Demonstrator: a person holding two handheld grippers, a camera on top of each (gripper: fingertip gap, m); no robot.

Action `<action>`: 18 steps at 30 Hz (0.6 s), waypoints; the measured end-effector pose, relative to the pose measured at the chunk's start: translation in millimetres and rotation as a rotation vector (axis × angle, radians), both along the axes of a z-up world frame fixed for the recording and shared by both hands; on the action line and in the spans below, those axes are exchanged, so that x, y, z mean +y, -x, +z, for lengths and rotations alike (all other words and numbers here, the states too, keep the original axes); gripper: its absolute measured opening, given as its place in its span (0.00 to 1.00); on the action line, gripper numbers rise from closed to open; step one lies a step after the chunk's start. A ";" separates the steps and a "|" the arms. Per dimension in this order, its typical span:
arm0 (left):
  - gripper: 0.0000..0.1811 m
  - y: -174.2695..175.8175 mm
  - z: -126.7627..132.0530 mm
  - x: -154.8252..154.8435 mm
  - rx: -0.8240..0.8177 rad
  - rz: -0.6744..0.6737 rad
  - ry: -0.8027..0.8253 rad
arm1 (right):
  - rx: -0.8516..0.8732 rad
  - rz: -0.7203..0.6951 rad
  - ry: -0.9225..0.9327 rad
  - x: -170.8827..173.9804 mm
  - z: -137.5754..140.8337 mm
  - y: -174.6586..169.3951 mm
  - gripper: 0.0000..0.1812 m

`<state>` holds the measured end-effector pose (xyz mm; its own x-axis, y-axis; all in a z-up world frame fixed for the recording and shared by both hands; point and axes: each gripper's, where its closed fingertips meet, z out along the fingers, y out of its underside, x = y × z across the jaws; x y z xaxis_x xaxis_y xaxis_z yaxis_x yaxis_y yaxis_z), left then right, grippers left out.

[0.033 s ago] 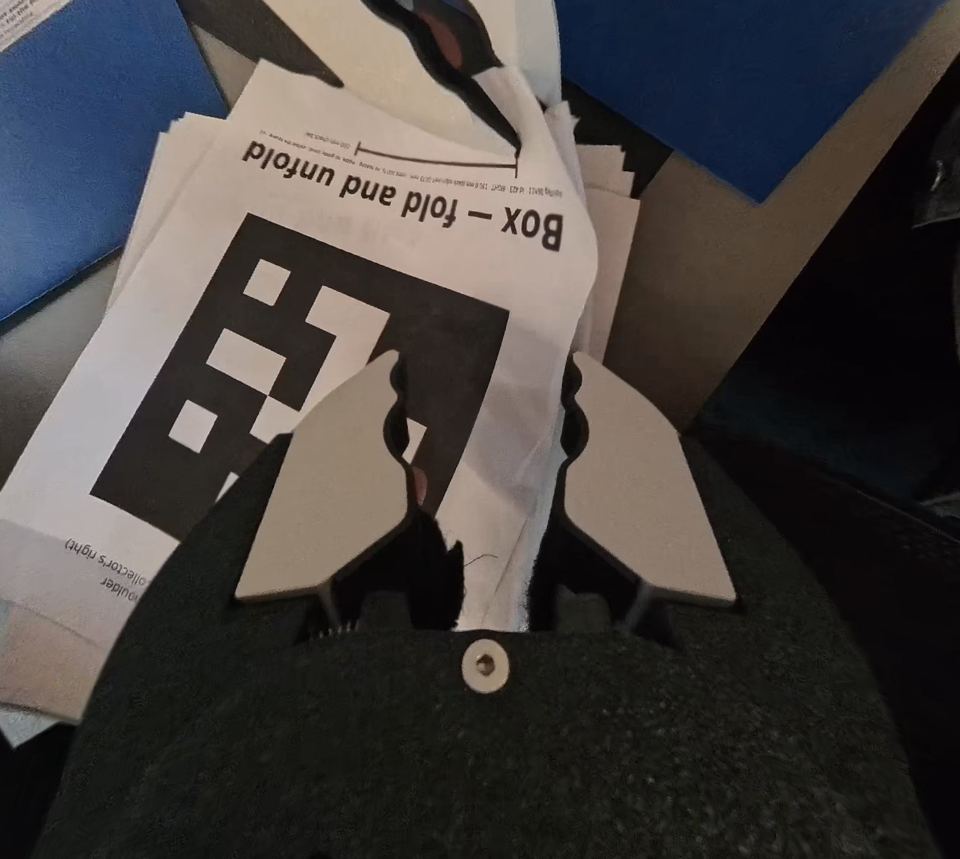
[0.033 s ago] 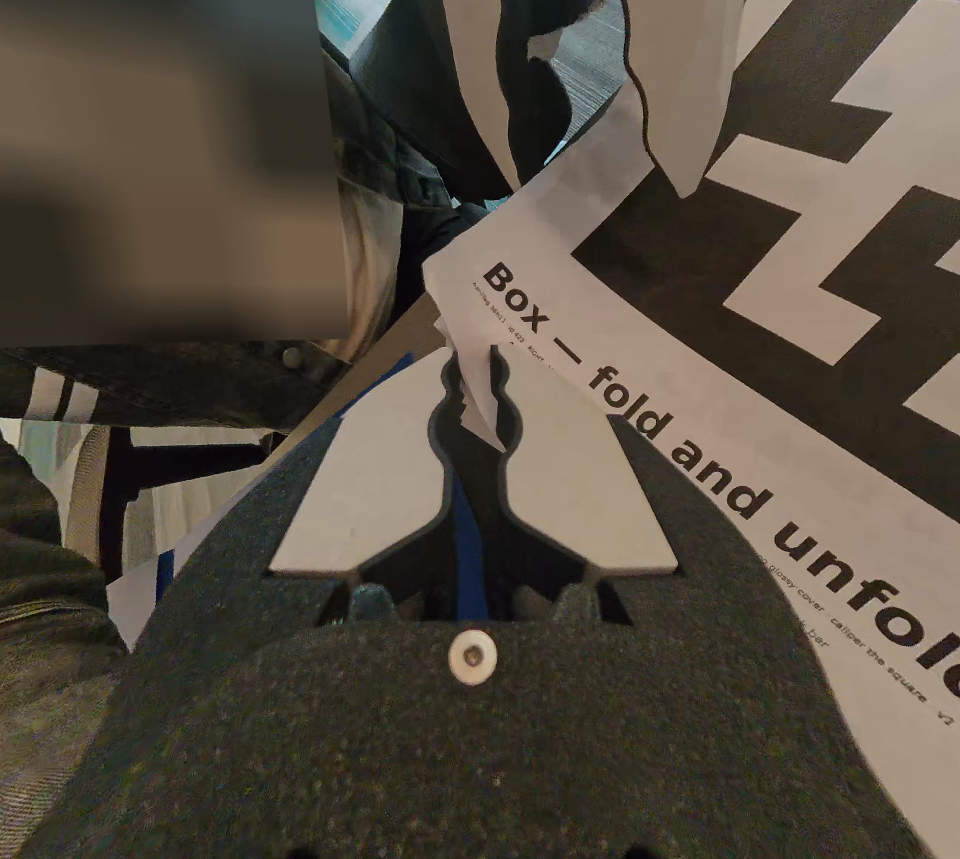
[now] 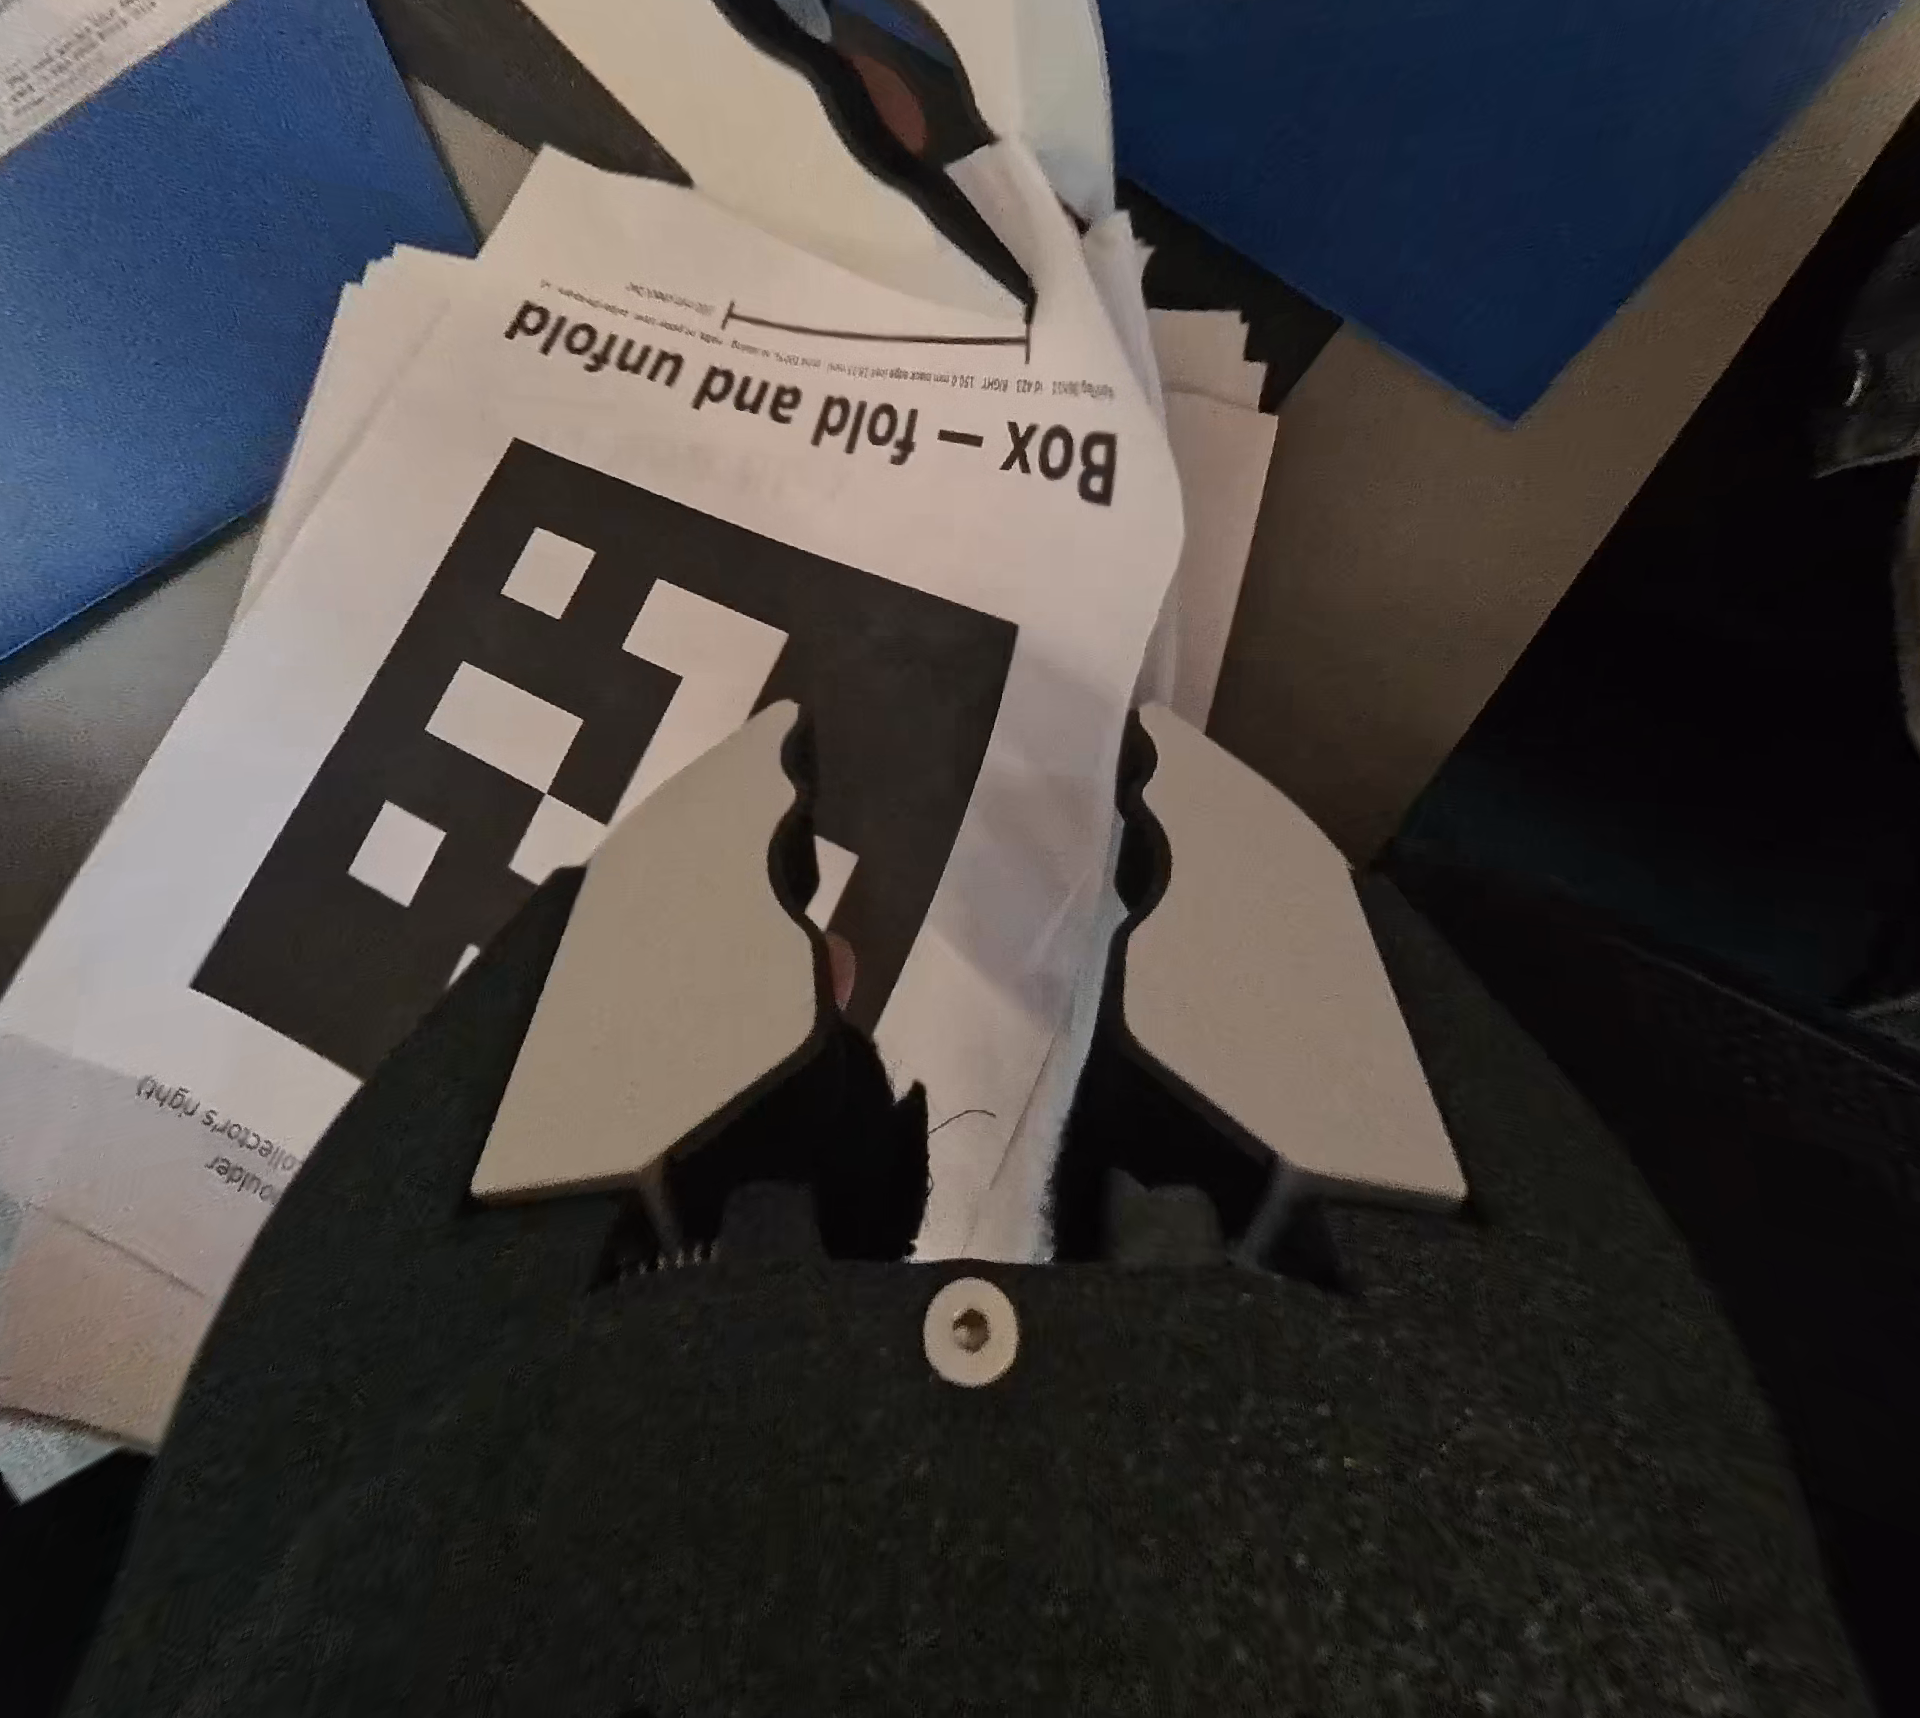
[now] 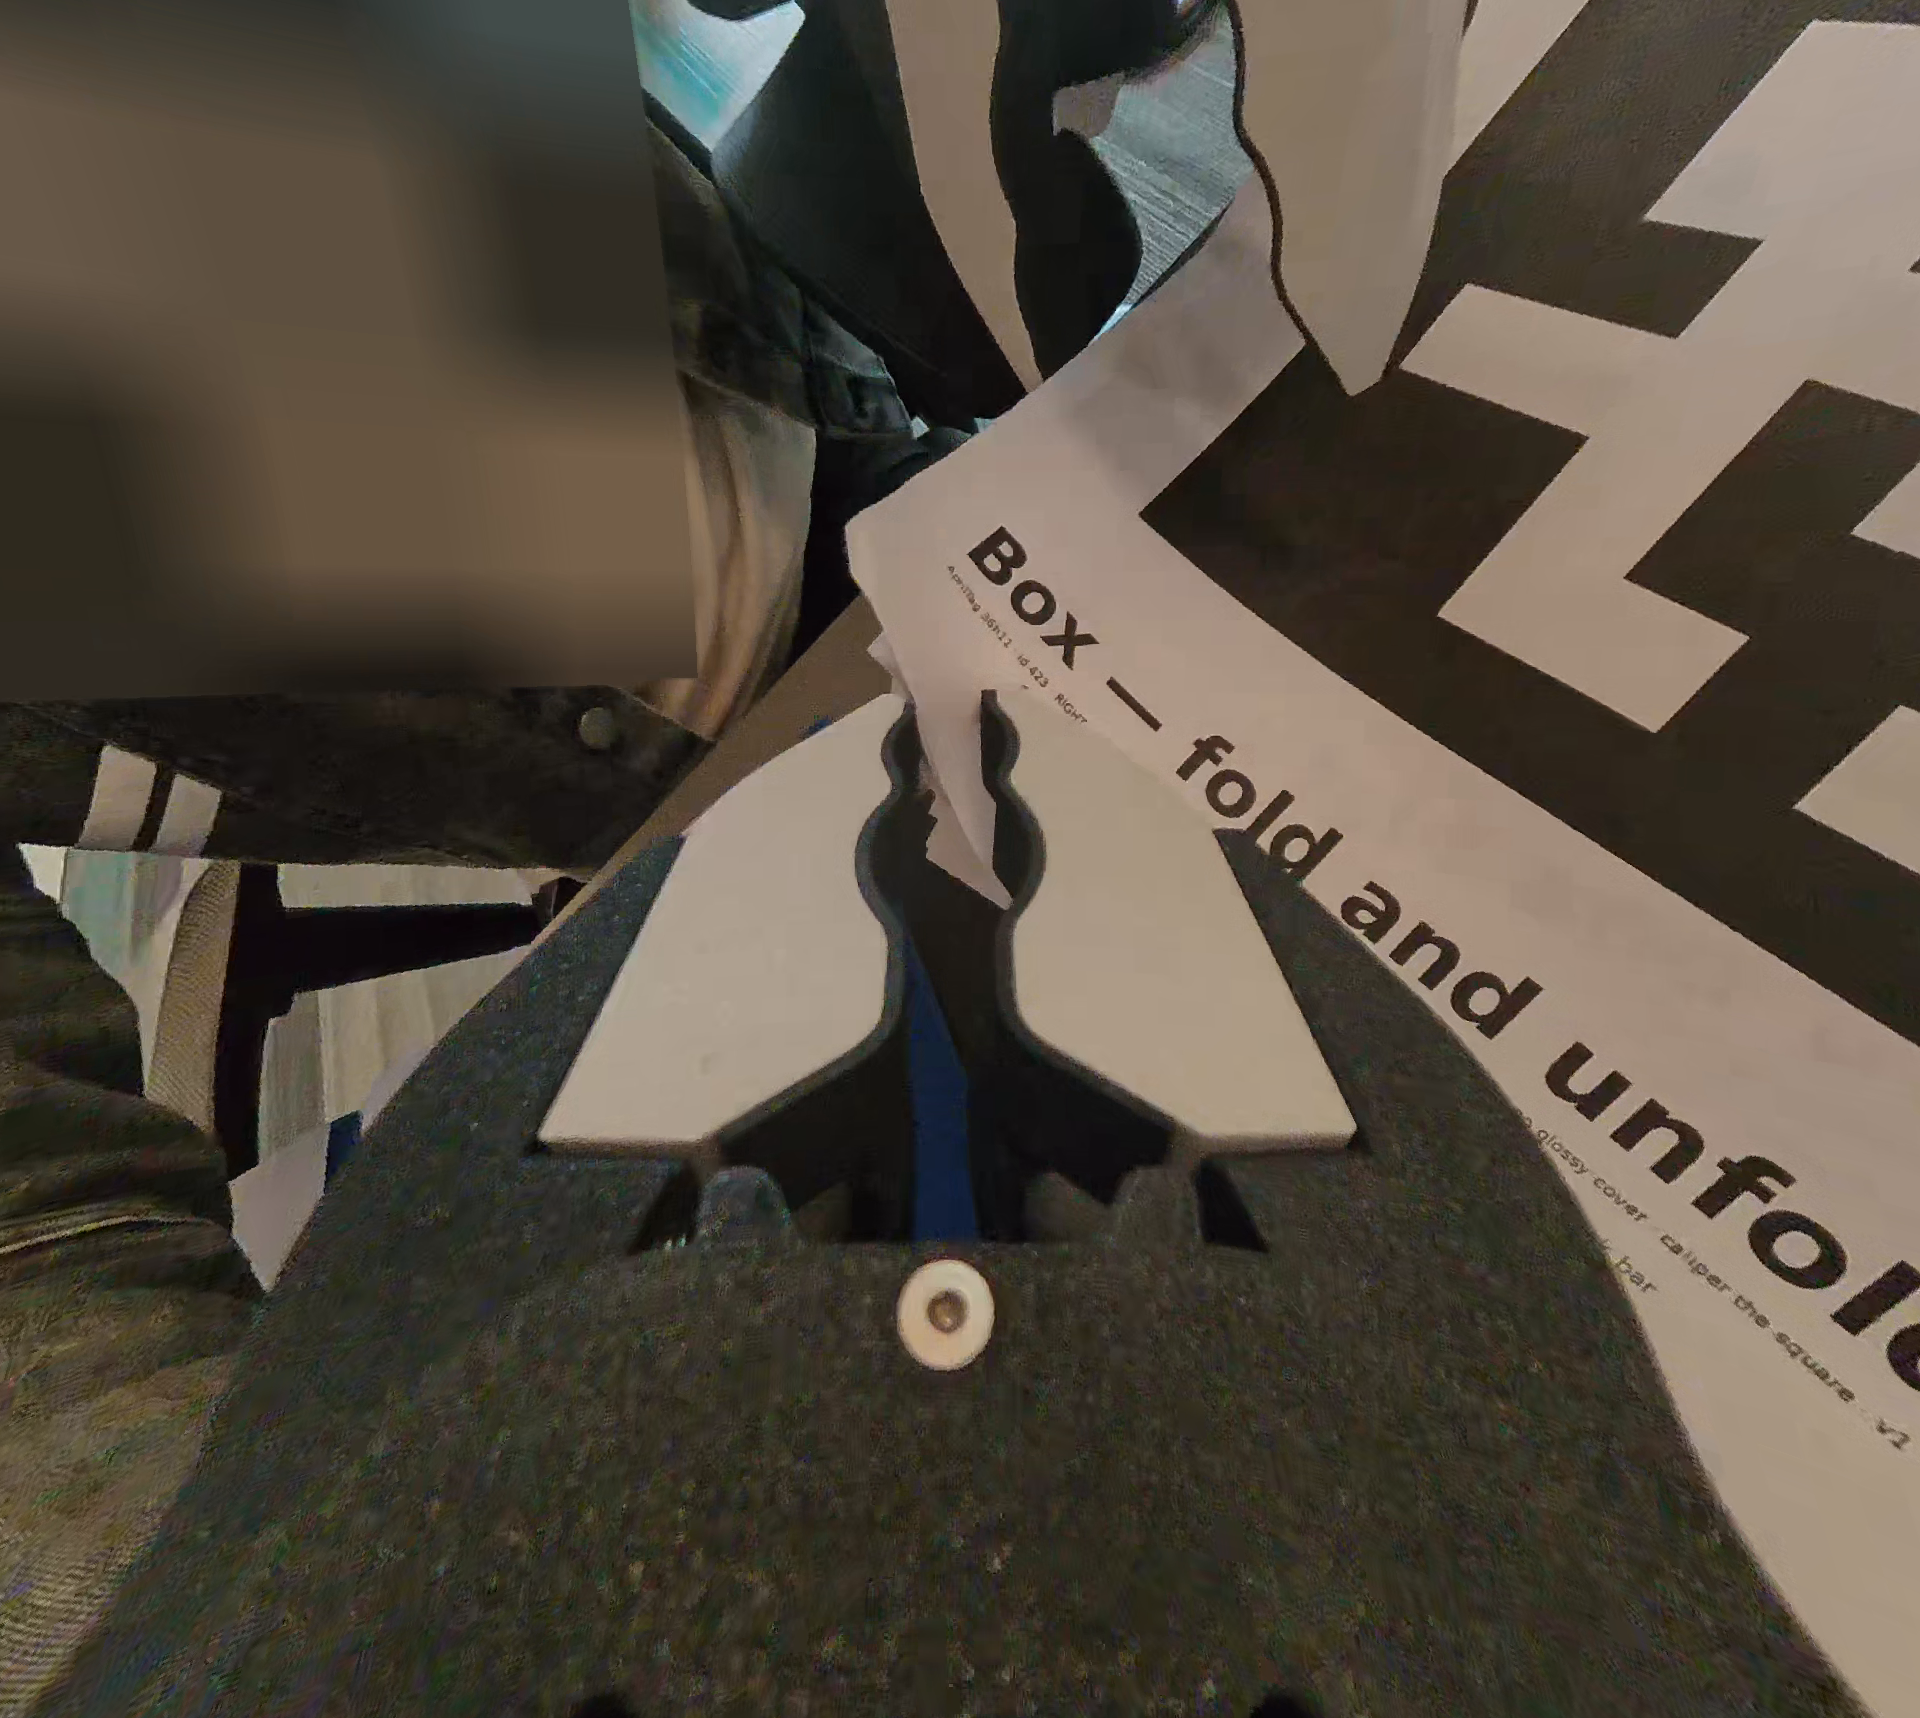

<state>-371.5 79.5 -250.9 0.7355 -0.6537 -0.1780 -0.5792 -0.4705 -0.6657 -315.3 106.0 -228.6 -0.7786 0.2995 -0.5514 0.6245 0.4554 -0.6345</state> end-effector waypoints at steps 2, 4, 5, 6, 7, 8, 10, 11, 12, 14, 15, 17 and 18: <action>0.31 -3.3 12.1 0.3 -0.055 -0.007 -0.058 | -0.006 -0.024 0.032 2.2 4.0 2.2 0.06; 0.30 -6.3 26.6 2.7 -0.107 0.006 -0.129 | -0.010 -0.043 0.047 4.1 4.2 2.2 0.06; 0.30 -5.2 31.9 4.9 -0.111 0.030 -0.159 | -0.012 -0.049 0.048 4.9 3.4 0.6 0.06; 0.29 -4.1 35.2 6.2 -0.100 0.049 -0.180 | -0.003 -0.056 0.048 5.9 3.1 -0.5 0.05; 0.29 -4.7 35.8 6.3 -0.079 0.052 -0.191 | 0.024 -0.076 0.048 7.3 3.4 0.7 0.04; 0.29 -5.4 34.2 6.5 -0.045 0.054 -0.199 | 0.051 -0.097 0.059 8.1 5.3 1.9 0.03; 0.30 -8.5 28.1 7.2 0.018 0.043 -0.205 | 0.073 -0.125 0.065 9.0 6.1 1.5 0.01; 0.31 -8.5 25.3 9.0 0.045 0.047 -0.211 | 0.079 -0.132 0.050 10.0 3.5 1.2 0.01; 0.32 -6.3 22.4 11.4 0.072 0.061 -0.216 | 0.085 -0.136 0.046 10.3 2.4 0.8 0.01; 0.32 -4.2 18.1 12.8 0.095 0.079 -0.207 | 0.101 -0.160 0.054 10.6 4.1 3.0 0.01; 0.31 -5.2 18.0 12.0 0.090 0.076 -0.205 | 0.109 -0.168 0.056 10.7 5.1 3.7 0.01; 0.32 -3.3 18.4 11.2 0.100 0.079 -0.212 | 0.124 -0.169 0.046 10.5 4.9 3.5 0.01; 0.33 -1.3 16.6 10.2 0.120 0.080 -0.207 | 0.130 -0.170 0.039 10.3 4.3 3.5 0.01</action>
<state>-370.1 89.7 -234.4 0.7488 -0.5350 -0.3911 -0.6263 -0.3784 -0.6816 -318.8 116.3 -224.3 -0.7838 0.4136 -0.4633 0.6023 0.3240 -0.7296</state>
